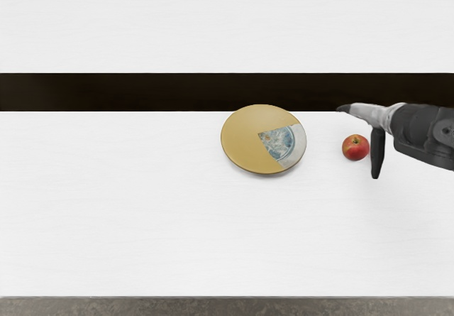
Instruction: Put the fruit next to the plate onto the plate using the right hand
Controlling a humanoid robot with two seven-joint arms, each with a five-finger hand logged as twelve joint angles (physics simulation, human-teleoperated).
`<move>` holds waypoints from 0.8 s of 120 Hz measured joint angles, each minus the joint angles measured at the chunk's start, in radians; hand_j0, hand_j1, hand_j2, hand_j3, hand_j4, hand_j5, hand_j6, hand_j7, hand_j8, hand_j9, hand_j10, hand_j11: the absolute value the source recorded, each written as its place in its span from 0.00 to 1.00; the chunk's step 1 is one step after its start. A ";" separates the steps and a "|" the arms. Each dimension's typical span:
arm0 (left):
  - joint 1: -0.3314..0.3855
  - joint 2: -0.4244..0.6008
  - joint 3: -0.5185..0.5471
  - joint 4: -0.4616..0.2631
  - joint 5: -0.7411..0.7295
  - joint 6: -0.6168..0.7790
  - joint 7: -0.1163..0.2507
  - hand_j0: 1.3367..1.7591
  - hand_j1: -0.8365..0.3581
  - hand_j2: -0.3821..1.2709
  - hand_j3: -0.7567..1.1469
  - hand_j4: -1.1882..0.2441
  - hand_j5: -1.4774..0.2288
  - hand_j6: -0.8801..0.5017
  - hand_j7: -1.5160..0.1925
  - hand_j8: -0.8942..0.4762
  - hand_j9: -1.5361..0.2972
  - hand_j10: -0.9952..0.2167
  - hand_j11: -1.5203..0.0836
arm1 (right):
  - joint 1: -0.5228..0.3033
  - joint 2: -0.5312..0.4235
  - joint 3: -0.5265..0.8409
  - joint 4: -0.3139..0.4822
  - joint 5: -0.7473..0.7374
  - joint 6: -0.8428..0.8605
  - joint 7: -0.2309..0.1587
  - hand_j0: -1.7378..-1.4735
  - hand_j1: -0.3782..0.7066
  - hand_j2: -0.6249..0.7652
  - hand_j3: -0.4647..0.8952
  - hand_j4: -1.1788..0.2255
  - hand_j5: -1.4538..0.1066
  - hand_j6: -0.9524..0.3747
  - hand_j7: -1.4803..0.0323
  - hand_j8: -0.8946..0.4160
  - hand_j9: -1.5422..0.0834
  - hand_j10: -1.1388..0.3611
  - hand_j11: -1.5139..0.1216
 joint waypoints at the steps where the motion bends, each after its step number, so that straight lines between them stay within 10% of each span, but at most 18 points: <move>1: 0.000 0.000 0.000 0.000 0.000 0.000 0.000 0.76 0.99 0.23 0.40 0.83 0.87 0.64 0.89 0.65 0.84 0.82 0.95 | -0.003 0.000 0.000 0.000 -0.006 -0.004 0.000 0.30 0.05 0.45 0.34 0.82 0.91 0.70 0.96 0.66 0.93 0.74 0.91; 96: 0.000 0.000 0.000 0.000 0.000 0.000 0.000 0.76 0.99 0.23 0.40 0.83 0.87 0.64 0.89 0.65 0.84 0.82 0.95 | -0.109 0.104 0.000 -0.082 -0.123 -0.135 -0.002 0.30 0.35 0.41 0.34 0.63 0.69 0.49 0.73 0.46 0.72 0.56 0.70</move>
